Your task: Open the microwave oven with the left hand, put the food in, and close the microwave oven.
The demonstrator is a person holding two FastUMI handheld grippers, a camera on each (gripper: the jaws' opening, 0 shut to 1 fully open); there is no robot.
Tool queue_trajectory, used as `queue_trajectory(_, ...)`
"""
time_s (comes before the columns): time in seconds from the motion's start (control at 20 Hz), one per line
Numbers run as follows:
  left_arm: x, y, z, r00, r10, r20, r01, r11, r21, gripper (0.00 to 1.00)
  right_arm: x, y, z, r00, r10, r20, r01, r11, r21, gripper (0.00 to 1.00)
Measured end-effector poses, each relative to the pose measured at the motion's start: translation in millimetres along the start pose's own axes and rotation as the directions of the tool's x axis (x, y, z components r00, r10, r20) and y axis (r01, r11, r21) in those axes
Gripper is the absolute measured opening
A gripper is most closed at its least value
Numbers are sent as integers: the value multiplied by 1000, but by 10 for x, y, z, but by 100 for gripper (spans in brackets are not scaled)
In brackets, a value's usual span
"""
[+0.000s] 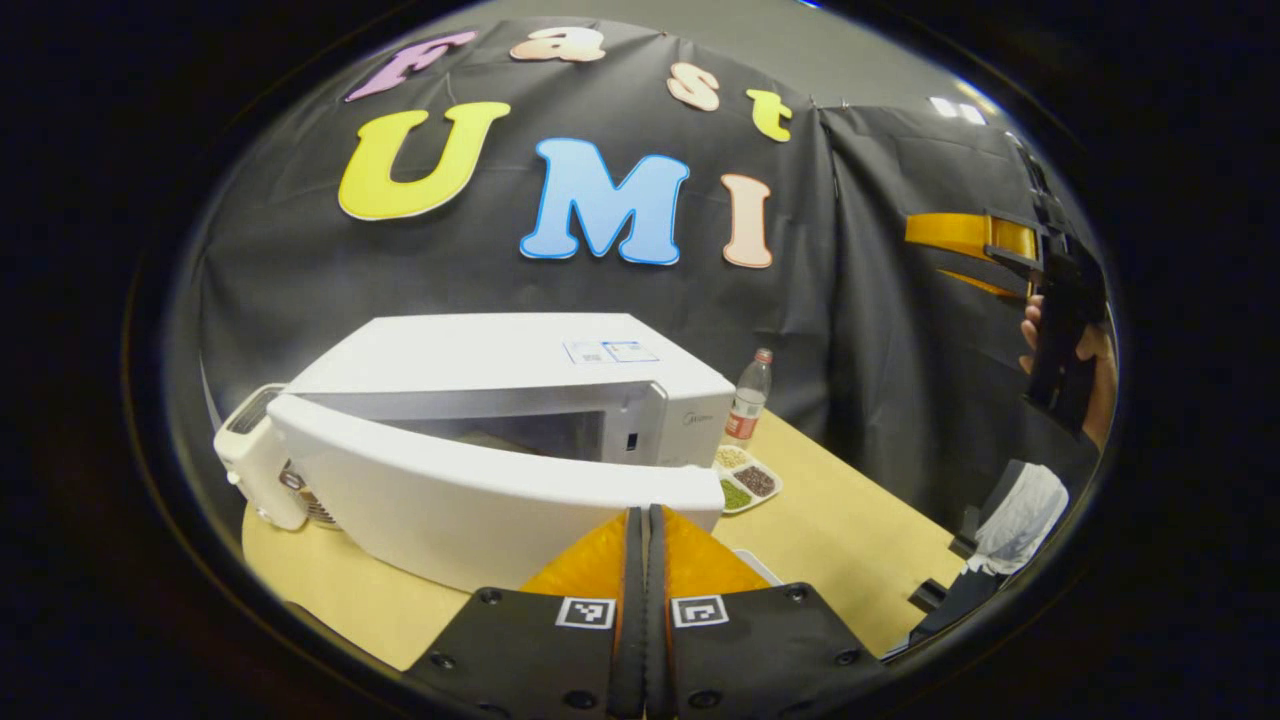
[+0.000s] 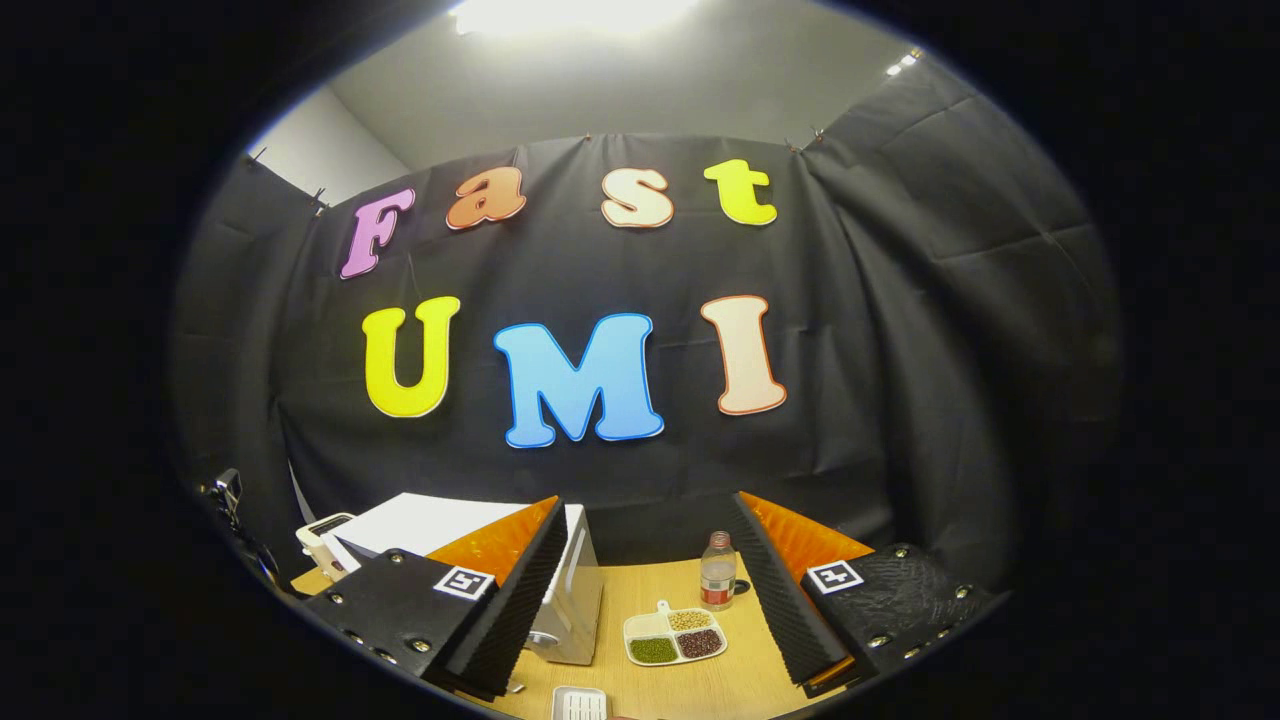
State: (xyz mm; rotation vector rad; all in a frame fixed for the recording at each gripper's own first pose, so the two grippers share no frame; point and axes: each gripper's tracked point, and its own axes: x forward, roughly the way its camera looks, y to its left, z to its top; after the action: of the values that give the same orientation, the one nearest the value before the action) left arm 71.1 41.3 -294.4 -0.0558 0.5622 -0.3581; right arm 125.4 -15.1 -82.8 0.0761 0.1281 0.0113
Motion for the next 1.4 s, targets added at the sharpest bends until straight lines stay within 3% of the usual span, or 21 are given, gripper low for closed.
queue_trajectory(0.65,641,57,222,999,49,2,-49,999,-15,7,268,-149,-130,999,-2,-34,2,1000,-1,98)
queue_trajectory(1.0,998,138,265,998,59,-17,-60,996,-71,7,353,-187,-178,999,8,-47,-7,1000,22,98)
queue_trajectory(1.4,997,110,248,999,39,-14,-40,995,-93,7,429,-240,-214,998,-12,-58,13,1000,27,98)
